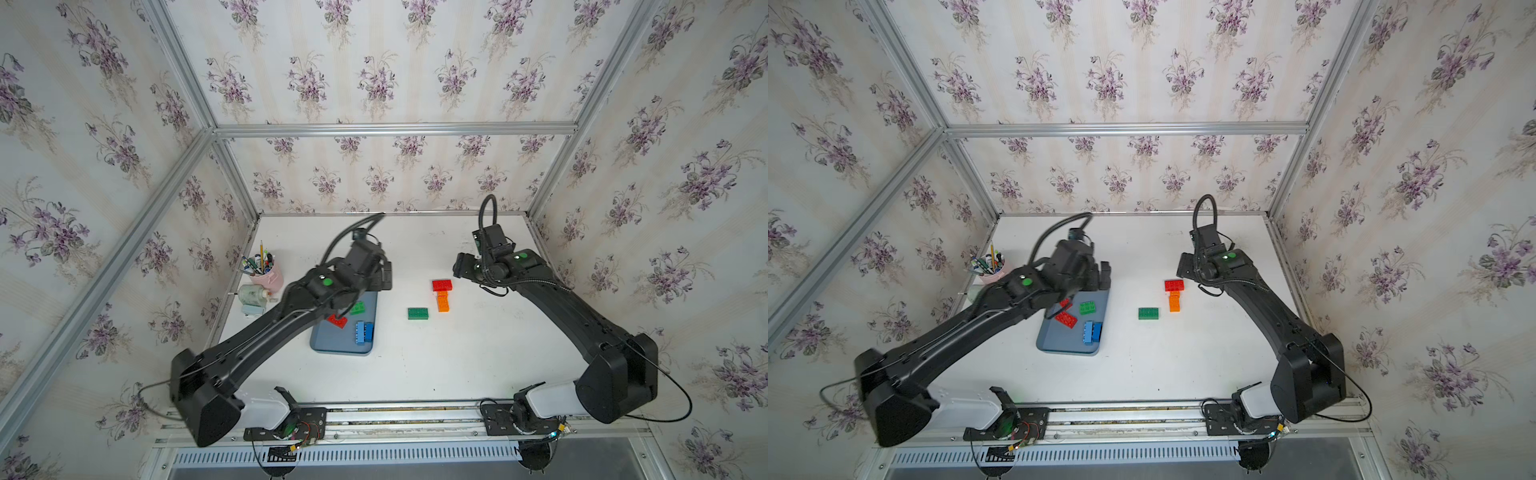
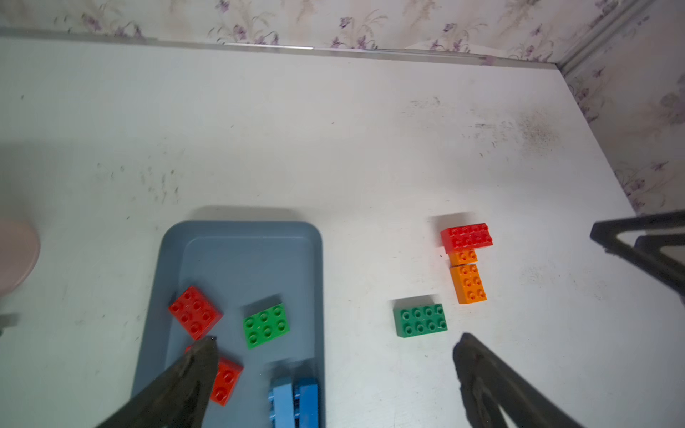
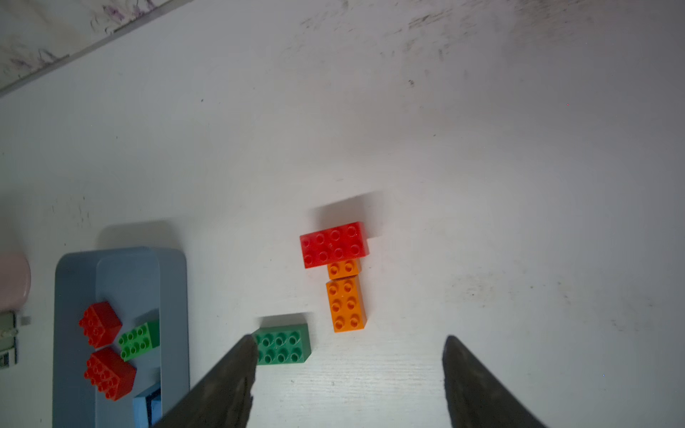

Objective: Assemble a rectangle with lego
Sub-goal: Adjust the lego brick at the center of the board.

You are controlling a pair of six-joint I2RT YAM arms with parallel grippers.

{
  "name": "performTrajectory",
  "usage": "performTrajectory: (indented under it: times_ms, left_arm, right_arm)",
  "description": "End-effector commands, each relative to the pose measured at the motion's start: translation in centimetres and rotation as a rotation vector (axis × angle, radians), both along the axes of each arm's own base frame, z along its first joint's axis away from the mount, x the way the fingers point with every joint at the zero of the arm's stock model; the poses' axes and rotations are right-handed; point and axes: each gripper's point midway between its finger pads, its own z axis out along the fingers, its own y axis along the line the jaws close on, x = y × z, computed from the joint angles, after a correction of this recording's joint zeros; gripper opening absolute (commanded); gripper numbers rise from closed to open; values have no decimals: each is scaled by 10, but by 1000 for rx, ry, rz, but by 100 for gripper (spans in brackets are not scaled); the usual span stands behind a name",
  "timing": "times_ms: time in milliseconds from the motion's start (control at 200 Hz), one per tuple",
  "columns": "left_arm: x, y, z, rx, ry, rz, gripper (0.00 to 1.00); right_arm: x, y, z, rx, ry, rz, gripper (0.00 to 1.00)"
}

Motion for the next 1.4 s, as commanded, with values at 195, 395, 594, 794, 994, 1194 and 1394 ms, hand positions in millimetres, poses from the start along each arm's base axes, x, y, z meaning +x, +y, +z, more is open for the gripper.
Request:
performTrajectory:
  times_ms: [195,395,594,794,994,1194,1394]
  left_arm:
    - [-42,34,-23,-49,107,-97,100]
    - [-49,39,-65,8,198,-98,100]
    - [-44,38,-82,52,228,-120,100]
    - [-40,38,-89,55,237,-117,100]
    - [-38,37,-93,46,257,-113,100]
    - [-36,36,-91,39,255,-109,100]
    - [-36,34,-90,23,260,-114,100]
  right_arm:
    - [-45,44,-35,-110,146,119,78]
    - [-60,29,-68,-222,220,188,71]
    - [-58,33,-96,-263,240,283,57]
    - [-47,35,-115,-303,242,290,55]
    - [-37,30,-128,-359,235,273,57]
    - [-30,33,-139,-354,218,268,57]
    - [-24,31,-144,-334,214,247,53]
